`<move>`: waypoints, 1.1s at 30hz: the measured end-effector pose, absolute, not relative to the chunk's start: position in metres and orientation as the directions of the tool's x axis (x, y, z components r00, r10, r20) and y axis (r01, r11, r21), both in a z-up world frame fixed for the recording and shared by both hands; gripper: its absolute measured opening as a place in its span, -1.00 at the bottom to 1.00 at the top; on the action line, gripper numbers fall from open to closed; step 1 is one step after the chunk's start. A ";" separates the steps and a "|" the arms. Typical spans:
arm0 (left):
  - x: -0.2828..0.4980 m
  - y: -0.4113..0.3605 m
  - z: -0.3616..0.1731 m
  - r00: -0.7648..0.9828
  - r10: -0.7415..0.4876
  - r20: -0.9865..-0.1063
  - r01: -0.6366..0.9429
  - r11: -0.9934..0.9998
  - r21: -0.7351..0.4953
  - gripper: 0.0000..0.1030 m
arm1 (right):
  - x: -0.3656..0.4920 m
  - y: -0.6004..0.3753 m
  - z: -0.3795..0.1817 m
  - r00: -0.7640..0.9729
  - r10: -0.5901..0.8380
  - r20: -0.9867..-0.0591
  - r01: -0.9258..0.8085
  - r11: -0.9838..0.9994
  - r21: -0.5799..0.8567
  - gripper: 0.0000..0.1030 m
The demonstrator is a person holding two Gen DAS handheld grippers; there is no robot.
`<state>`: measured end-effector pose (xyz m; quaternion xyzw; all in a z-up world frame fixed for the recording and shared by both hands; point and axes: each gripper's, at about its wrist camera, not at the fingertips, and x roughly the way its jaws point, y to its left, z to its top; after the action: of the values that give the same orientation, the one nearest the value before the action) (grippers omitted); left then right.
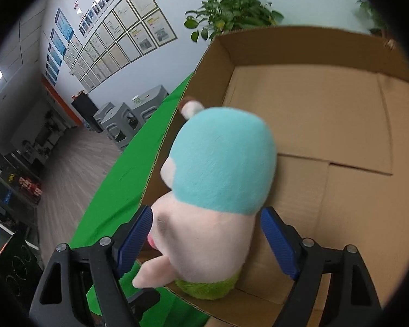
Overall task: Organize objects
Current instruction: 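Lift the plush pig with both grippers and carry it into the cardboard tray, then lower the plush pig into the tray and open both grippers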
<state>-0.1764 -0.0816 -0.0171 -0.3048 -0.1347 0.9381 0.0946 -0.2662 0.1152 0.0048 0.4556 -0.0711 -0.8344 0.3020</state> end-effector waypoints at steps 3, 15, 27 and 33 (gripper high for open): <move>-0.173 -0.084 -0.016 -0.795 0.255 -0.550 -0.092 -0.947 -0.307 0.29 | -0.266 0.103 -0.003 -0.397 -0.559 -0.728 0.441 -0.812 0.383 0.36; -0.159 -0.076 -0.011 -0.797 0.238 -0.555 -0.093 -0.956 -0.277 0.29 | -0.257 0.096 -0.003 -0.444 -0.561 -0.699 0.482 -0.807 0.341 0.35; -0.130 -0.063 0.018 -0.833 0.136 -0.536 -0.047 -0.983 -0.177 0.55 | -0.220 0.128 0.019 -0.612 -0.336 -0.715 0.355 -0.926 0.132 0.66; -0.126 -0.059 0.029 -0.836 0.137 -0.531 -0.060 -0.985 -0.160 0.62 | -0.168 0.161 0.027 -0.708 -0.239 -0.665 0.268 -0.962 0.059 0.66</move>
<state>-0.1264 -0.0592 0.0290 -0.2816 -0.0684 0.9557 0.0514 -0.1683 0.1607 0.0267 0.3567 0.0209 -0.9238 0.1372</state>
